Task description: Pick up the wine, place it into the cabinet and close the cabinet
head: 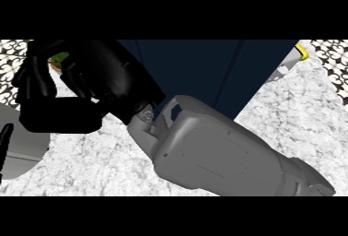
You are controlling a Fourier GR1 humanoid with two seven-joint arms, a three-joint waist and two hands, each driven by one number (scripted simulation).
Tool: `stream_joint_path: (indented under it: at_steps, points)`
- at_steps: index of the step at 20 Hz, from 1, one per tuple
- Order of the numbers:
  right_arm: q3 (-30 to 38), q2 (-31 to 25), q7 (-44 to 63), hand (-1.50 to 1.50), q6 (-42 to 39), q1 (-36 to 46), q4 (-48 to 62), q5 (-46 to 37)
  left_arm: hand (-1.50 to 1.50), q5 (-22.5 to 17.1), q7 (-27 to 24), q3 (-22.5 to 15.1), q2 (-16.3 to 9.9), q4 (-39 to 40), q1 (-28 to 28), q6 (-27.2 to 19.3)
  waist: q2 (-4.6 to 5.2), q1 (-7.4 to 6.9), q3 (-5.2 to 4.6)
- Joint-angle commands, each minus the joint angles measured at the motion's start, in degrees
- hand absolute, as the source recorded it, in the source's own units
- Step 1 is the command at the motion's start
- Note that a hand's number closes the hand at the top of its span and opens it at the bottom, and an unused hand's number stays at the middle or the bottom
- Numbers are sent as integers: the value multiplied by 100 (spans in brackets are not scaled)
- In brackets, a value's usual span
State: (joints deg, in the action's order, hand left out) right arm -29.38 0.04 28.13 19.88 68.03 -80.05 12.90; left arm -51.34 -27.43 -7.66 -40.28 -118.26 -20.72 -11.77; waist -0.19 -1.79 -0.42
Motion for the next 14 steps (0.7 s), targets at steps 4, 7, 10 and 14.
stream_joint_path:
  at_steps: [4,7,10,14]
  points:
    - [682,-211,-896,150,-439,6,1132,37,-150,-10,302,136,29,-207,52,-53,47,55,41]
    - [832,-307,-1392,150,-616,-92,1603,90,-150,225,120,67,104,10,15,12,72,14,39]
    - [1015,-430,-1506,150,-744,134,1902,72,-150,8,179,257,89,238,153,220,78,26,33]
    - [940,-483,-1852,150,-797,160,2409,-168,-150,135,281,71,193,42,351,-41,106,9,34]
